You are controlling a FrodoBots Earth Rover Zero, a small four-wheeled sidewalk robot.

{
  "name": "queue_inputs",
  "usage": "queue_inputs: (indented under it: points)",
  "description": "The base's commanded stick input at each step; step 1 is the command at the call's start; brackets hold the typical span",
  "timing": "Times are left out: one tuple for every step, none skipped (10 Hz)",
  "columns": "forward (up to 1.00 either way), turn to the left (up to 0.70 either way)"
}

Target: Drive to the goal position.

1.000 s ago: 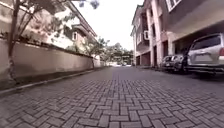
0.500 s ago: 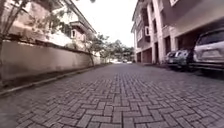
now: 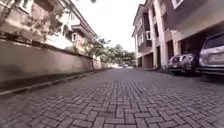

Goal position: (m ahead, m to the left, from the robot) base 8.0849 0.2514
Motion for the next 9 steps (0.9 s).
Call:
queue_inputs:
  points:
    - [0.70, 0.00]
    - [0.70, 0.00]
    - [0.70, 0.00]
    - [0.70, 0.00]
    - [0.70, 0.00]
    - [0.70, 0.00]
    - [0.70, 0.00]
    - [0.70, 0.00]
    - [0.70, 0.00]
